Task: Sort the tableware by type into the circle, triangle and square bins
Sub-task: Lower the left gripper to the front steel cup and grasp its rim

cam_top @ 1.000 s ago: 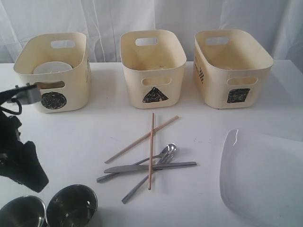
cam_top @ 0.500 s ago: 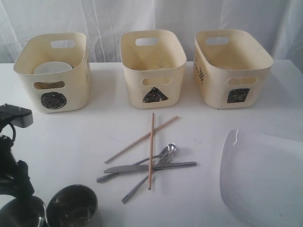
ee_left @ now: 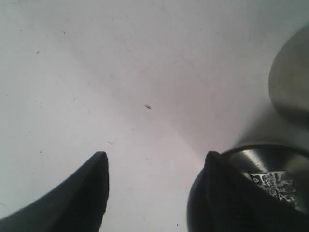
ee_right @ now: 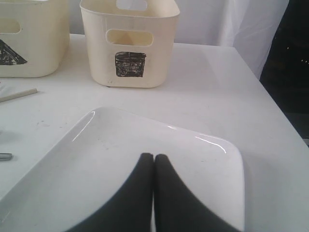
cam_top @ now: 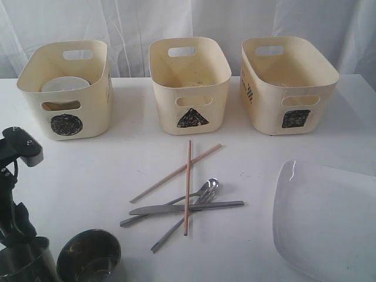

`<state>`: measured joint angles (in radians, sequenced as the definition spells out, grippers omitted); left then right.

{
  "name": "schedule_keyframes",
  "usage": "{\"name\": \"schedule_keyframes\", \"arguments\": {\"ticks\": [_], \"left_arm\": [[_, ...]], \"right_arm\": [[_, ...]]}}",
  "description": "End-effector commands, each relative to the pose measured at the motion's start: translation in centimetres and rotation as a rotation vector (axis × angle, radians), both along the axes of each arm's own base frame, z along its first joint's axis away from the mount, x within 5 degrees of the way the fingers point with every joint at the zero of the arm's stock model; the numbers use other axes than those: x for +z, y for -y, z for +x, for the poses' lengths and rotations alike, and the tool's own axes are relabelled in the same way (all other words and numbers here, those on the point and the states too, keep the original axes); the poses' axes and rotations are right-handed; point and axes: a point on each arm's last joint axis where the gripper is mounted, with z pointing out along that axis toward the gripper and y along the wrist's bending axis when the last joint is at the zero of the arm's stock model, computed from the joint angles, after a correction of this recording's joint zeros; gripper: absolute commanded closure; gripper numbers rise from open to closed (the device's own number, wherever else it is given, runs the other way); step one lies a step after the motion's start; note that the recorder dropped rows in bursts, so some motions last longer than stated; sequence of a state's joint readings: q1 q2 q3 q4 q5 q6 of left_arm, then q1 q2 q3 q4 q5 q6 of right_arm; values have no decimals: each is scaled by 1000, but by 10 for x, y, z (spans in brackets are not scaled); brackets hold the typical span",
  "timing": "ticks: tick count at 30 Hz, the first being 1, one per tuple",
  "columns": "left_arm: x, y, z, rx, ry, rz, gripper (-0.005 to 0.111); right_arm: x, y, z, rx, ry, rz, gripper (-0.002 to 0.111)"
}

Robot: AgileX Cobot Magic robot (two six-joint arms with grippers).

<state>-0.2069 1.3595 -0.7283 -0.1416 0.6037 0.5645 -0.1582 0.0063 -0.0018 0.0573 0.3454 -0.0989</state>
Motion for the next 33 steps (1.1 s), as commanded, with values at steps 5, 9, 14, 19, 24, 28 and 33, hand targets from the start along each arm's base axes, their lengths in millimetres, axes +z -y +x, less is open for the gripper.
{"name": "schedule_keyframes", "arguments": {"ticks": [5, 9, 14, 19, 24, 28, 33], "left_arm": [[1, 0, -6, -15, -29, -2, 45], [3, -1, -16, -33, -112, 4, 45], [4, -2, -31, -65, -264, 17, 45], [5, 0, -34, -59, -303, -10, 45], [6, 5, -34, -37, -310, -70, 45], [6, 6, -34, -34, -311, -78, 45], [7, 6, -40, -45, -373, -81, 45]], "right_arm": [[0, 0, 0, -1, 7, -3, 108], [0, 0, 0, -1, 7, -3, 108], [0, 0, 0, -1, 7, -3, 108], [0, 0, 0, -1, 7, -3, 108], [0, 0, 0, -1, 7, -3, 108], [0, 0, 0, -1, 7, -3, 108], [0, 0, 0, -1, 7, -3, 108]]}}
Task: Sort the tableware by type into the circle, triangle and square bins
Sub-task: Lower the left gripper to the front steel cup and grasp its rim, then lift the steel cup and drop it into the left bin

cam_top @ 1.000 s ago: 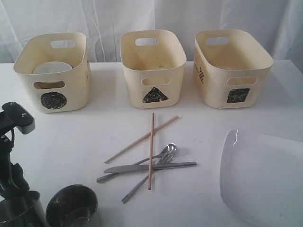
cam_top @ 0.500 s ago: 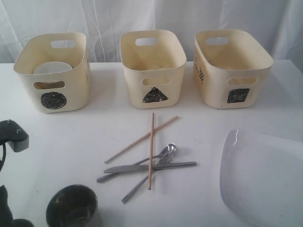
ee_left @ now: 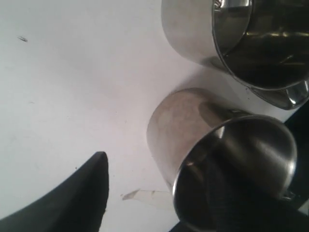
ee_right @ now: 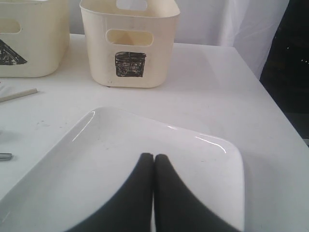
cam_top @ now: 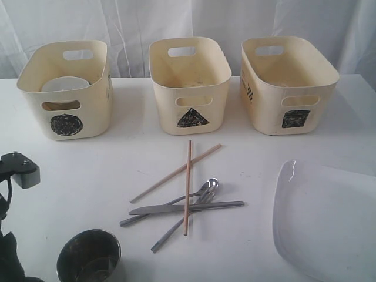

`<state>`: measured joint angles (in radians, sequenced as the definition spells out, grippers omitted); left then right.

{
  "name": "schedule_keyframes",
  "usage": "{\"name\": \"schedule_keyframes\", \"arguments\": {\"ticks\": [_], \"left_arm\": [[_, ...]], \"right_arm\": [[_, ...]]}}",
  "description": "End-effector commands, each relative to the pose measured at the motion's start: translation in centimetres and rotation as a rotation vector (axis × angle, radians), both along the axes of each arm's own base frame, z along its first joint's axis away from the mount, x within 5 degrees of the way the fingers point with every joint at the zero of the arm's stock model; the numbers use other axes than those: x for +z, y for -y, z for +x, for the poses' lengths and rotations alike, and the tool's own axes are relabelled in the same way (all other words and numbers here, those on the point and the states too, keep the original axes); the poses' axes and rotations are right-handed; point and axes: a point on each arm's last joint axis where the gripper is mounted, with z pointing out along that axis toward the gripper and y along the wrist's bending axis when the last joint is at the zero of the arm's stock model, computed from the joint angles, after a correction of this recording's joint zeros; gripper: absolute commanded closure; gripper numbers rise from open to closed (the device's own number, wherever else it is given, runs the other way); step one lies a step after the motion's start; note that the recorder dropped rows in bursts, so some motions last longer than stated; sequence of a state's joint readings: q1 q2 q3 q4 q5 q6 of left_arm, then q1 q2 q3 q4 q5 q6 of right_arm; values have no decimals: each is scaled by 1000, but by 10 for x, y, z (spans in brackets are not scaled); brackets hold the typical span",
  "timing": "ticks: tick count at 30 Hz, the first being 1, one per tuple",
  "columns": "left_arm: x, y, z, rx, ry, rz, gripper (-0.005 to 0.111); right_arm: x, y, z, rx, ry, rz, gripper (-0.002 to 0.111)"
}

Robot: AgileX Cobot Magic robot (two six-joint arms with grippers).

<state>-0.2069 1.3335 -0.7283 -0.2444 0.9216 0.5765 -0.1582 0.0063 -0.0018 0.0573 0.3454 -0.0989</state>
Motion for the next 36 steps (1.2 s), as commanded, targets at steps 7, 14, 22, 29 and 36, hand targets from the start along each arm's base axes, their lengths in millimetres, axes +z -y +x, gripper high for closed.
{"name": "schedule_keyframes", "arguments": {"ticks": [7, 14, 22, 29, 36], "left_arm": [[-4, 2, -11, -68, -48, -36, 45], [-35, -2, -16, -74, 98, -35, 45], [-38, -5, -13, -91, 152, -1, 106], [3, -16, 26, -118, 351, 182, 107], [107, -6, 91, 77, 1274, 35, 107]], "right_arm": [[0, 0, 0, -1, 7, -3, 108], [0, 0, 0, -1, 7, -3, 108], [0, 0, 0, -1, 7, -3, 108], [0, 0, 0, -1, 7, -3, 108], [0, 0, 0, -1, 7, -1, 108]]}}
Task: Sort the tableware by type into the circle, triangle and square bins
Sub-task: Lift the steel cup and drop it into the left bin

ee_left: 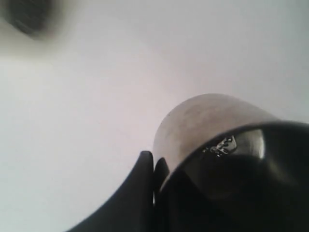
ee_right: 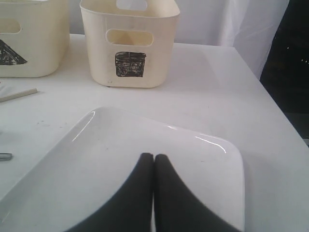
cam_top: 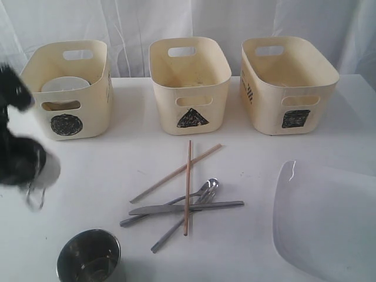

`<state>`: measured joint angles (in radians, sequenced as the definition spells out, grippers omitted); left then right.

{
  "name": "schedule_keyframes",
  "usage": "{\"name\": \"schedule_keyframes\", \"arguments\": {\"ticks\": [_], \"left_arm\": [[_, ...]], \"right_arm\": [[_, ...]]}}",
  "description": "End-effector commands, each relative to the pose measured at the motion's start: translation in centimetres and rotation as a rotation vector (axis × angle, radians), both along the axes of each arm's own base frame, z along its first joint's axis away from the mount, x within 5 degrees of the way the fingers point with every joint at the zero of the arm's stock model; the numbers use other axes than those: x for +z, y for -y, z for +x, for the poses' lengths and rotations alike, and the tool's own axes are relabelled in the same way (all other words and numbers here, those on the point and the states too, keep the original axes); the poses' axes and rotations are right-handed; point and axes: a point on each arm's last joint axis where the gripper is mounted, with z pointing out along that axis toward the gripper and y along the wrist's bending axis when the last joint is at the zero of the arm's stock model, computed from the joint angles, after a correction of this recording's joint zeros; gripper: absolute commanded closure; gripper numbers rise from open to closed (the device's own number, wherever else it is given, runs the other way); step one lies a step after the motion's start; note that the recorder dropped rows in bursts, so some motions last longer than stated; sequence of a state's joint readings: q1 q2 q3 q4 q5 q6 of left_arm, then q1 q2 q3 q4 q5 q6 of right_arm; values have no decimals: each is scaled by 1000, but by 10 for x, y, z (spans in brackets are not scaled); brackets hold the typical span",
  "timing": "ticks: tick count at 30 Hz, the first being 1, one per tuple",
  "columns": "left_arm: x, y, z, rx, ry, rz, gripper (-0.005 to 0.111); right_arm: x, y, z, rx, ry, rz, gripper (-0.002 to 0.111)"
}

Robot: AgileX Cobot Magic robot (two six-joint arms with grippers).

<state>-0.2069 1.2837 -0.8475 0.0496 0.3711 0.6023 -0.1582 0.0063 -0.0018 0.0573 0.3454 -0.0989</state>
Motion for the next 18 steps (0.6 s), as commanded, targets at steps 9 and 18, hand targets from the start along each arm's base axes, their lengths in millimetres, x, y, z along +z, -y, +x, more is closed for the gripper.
{"name": "schedule_keyframes", "arguments": {"ticks": [9, 18], "left_arm": [[96, 8, 66, 171, 1188, -544, 107], [30, -12, 192, 367, 1104, -539, 107]], "right_arm": [[0, 0, 0, -1, 7, -1, 108], [0, 0, 0, -1, 6, -5, 108]]}}
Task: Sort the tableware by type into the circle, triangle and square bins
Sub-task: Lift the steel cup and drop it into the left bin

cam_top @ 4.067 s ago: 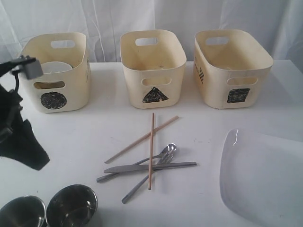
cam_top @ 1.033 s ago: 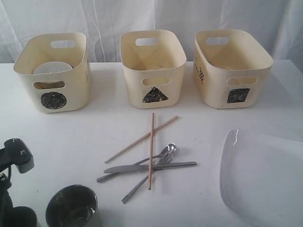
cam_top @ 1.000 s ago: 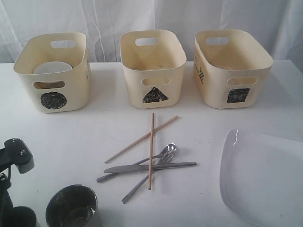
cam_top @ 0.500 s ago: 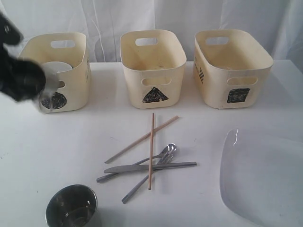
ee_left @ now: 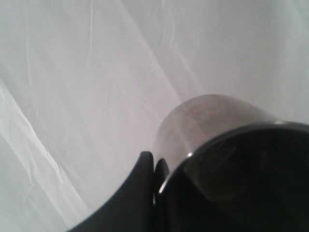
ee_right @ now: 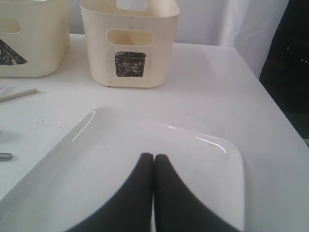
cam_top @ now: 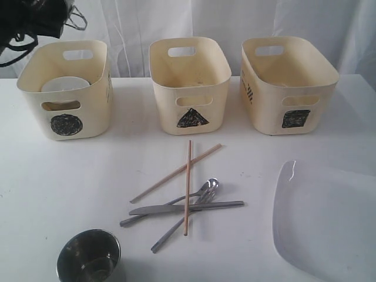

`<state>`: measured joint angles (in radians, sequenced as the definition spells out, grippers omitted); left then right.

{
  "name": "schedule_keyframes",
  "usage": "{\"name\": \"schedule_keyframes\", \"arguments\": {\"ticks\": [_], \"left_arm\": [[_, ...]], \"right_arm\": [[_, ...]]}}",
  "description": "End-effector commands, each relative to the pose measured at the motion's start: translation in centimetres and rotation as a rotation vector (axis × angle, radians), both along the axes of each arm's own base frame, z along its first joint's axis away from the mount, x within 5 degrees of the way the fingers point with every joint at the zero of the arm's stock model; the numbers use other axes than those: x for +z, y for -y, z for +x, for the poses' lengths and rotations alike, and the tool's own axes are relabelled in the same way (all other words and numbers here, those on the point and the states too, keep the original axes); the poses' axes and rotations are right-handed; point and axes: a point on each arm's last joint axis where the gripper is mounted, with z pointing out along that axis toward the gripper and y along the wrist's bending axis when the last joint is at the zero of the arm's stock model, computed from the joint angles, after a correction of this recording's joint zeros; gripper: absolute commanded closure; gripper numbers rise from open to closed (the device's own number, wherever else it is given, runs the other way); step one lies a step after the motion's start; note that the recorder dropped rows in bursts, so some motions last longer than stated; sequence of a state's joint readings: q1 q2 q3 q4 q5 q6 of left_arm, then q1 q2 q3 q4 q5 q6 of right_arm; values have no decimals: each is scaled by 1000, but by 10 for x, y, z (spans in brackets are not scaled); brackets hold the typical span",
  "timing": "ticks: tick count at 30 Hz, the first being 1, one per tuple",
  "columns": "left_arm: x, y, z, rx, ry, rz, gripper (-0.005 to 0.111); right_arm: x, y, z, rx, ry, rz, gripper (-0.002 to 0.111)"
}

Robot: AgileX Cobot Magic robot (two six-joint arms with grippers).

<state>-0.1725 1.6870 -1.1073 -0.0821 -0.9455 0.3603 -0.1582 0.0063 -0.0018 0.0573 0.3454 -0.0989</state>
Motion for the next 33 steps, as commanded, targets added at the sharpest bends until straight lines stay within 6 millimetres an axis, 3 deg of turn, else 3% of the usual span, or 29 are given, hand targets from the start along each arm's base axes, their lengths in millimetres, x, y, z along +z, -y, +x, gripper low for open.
{"name": "schedule_keyframes", "arguments": {"ticks": [1, 5, 7, 10, 13, 20, 25, 28, 33], "left_arm": [[-31, -19, 71, 73, -18, -75, 107], [-49, -23, 107, 47, -277, -71, 107], [-52, -19, 114, 16, -426, -66, 107], [-44, -17, 117, -5, -498, -61, 105], [-41, -15, 118, -16, -547, -76, 91], [-50, -9, 108, -69, -821, -140, 46], [-44, -5, 97, -119, -1010, -113, 41], [-22, -4, 87, -135, -1016, -107, 41], [41, -4, 51, -180, -1013, -98, 42]], "right_arm": [[0, 0, 0, -1, 6, -5, 108], [0, 0, 0, -1, 6, -5, 108], [0, 0, 0, -1, 6, -5, 108], [0, 0, 0, -1, 6, -5, 108], [0, 0, 0, -1, 6, -5, 108], [0, 0, 0, -1, 7, -3, 108], [0, 0, 0, -1, 7, -3, 108], [0, 0, 0, -1, 7, -3, 108], [0, 0, 0, -1, 7, -3, 108]]}}
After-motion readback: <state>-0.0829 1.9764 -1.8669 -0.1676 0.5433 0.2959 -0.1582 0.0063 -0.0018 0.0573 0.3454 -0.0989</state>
